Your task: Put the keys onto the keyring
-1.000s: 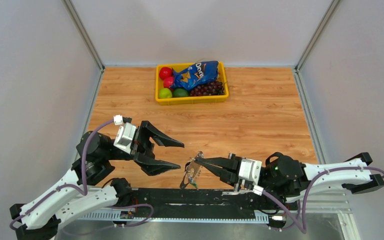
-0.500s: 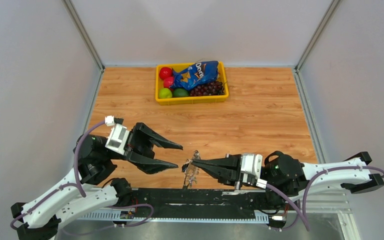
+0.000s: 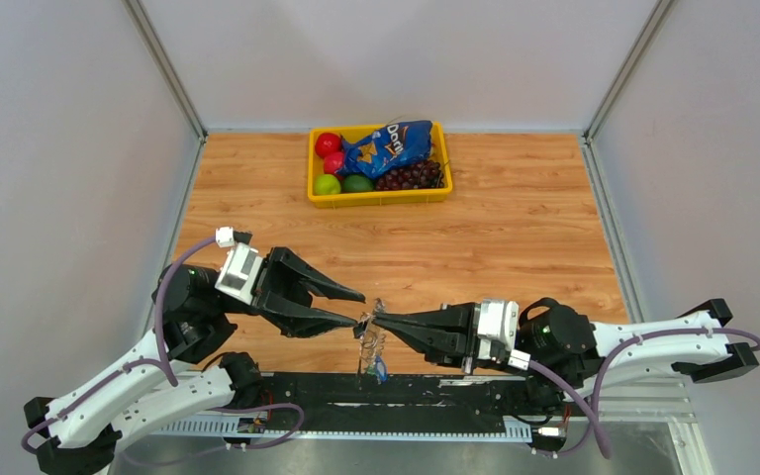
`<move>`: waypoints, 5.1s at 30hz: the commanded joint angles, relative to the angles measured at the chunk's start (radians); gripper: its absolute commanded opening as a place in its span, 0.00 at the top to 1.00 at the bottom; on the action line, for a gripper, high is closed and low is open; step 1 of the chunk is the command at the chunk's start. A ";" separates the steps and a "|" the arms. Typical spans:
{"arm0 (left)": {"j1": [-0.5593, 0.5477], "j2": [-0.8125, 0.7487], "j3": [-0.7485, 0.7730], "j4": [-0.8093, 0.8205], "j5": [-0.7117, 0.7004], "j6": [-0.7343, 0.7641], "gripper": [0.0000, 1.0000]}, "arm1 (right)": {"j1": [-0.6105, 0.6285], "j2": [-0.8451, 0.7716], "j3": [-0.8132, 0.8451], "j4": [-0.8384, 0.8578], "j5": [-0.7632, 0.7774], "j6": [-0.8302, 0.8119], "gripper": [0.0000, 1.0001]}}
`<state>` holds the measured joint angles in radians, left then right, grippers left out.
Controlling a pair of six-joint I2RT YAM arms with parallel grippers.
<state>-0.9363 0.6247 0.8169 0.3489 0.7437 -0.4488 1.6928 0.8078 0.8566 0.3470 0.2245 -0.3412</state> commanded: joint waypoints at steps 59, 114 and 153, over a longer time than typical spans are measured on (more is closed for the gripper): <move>-0.001 -0.026 0.001 -0.013 -0.039 -0.003 1.00 | 0.003 0.023 0.030 0.045 0.144 0.005 0.94; -0.001 0.012 0.150 -0.859 -0.236 0.335 1.00 | -0.591 0.316 0.468 -0.857 -0.811 0.489 0.59; 0.000 0.021 0.163 -0.835 -0.270 0.310 1.00 | -0.590 0.383 0.441 -0.801 -0.803 0.485 0.77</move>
<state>-0.9363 0.6483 0.9604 -0.5579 0.4908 -0.1287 1.1015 1.1938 1.3018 -0.4961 -0.5747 0.1482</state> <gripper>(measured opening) 0.008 0.233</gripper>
